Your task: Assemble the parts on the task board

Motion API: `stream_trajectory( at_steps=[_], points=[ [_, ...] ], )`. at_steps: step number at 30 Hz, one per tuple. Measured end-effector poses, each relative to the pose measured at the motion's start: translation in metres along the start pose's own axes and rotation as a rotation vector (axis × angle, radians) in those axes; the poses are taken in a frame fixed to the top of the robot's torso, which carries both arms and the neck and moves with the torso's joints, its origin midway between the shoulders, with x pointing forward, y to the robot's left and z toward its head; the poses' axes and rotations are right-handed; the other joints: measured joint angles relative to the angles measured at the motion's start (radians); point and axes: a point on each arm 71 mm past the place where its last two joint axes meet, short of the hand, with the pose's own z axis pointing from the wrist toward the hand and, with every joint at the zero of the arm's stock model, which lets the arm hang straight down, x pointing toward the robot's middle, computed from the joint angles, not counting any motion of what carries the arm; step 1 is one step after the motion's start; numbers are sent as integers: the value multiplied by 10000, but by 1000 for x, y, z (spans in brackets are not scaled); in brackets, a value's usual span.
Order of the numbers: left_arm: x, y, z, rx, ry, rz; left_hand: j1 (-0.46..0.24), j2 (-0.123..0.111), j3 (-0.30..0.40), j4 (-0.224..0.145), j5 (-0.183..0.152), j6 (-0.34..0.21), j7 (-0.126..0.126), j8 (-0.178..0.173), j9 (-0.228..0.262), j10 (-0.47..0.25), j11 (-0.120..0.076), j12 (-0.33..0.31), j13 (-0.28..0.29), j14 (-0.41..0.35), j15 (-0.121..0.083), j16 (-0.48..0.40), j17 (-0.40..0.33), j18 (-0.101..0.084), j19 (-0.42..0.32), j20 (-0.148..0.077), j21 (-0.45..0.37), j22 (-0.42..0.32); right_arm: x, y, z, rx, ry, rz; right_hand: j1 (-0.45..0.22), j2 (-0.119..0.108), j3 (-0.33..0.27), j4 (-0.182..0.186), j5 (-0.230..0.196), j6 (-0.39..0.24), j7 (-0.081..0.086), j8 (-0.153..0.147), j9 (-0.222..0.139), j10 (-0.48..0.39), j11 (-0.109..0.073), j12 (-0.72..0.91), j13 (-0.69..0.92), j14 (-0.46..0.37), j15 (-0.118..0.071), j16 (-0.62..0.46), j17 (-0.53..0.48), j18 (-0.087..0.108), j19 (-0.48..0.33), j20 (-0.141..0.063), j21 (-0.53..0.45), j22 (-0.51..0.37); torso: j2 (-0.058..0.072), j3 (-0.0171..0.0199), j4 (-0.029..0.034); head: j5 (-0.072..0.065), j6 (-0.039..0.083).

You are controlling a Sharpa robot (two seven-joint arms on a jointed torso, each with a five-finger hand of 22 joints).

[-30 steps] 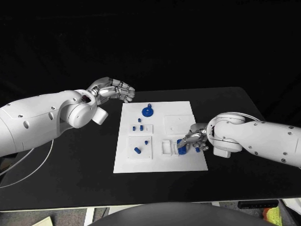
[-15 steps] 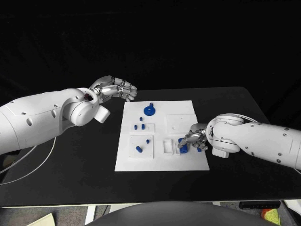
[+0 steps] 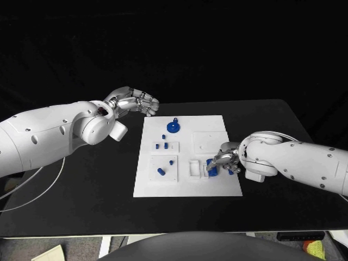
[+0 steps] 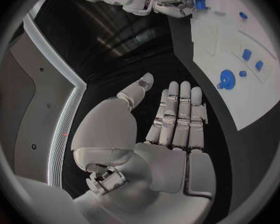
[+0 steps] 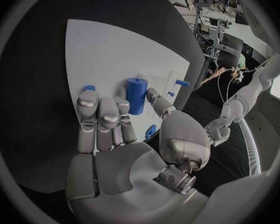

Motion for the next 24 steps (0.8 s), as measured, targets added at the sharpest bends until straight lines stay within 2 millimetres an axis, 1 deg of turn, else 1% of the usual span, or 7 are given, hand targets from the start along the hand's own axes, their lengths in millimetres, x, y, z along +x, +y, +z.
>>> stream_trajectory(
  at_steps=[7,8,9,10,12,16,24],
  points=[
    [0,0,0,-8,-3,0,0,0,0,0,0,2,3,0,1,0,0,0,0,0,0,0,10,-11,0,0,0,-1,1,-3,-1,10,15,446,170,-41,228,-60,-9,175,-27,-146,-56,52,-52,-45,12,9,7,0,-1,-2,33,31,41,30,0,0,-2,-1,-9],
    [-1,0,0,-9,-5,0,0,0,0,0,0,3,3,0,1,0,0,0,1,0,0,0,10,-12,0,0,0,-1,1,-4,-2,10,23,548,171,-40,241,-72,-10,210,-40,-146,-329,64,-64,-45,14,10,8,0,-1,-2,47,46,41,31,0,0,-1,-5,-12],
    [-1,0,0,-10,-5,0,0,0,0,0,0,3,3,0,-3,0,0,0,0,0,0,0,10,-14,0,0,0,-1,1,-5,-3,5,33,651,211,-27,255,-86,-10,236,-42,-114,-767,64,-64,-45,15,10,8,-1,-1,-2,47,46,41,30,0,0,-2,-8,-15],
    [-1,0,0,-11,-7,0,0,0,0,0,0,3,3,0,-10,0,0,0,1,0,0,0,10,-17,0,0,-21,9,2,-5,-4,-18,50,770,252,-37,295,-126,-3,301,-51,-53,-1526,64,-64,-46,15,23,20,-1,-1,-2,47,46,41,37,0,0,-2,-9,-16],
    [-1,0,0,-11,-8,0,0,0,0,0,0,3,3,0,-10,0,0,0,1,0,0,-1,16,-21,0,0,-38,20,4,-5,-6,-74,85,902,274,-15,321,-152,83,336,-53,-51,-1990,83,-83,-46,15,56,-12,-1,-2,-3,47,47,80,46,0,1,-2,-1,-17],
    [-1,0,0,-12,-9,0,0,0,0,0,0,3,3,0,-10,0,0,0,1,0,0,-1,20,-58,0,0,-38,21,5,-5,-10,-147,136,1065,274,-15,322,-153,196,386,-102,-63,-2024,135,-63,-97,16,58,-10,-1,-10,-2,81,83,80,46,3,5,-2,9,-18],
    [-1,0,-1,-17,-22,0,0,0,0,0,0,4,4,0,-9,0,0,0,1,26,27,-1,29,-71,0,0,-38,19,-10,1,-26,-388,-137,1201,319,-75,322,-153,196,386,-102,-89,-1974,155,-83,-106,16,59,-9,-1,-12,1,42,122,80,56,4,9,-18,35,-22]
  ],
)
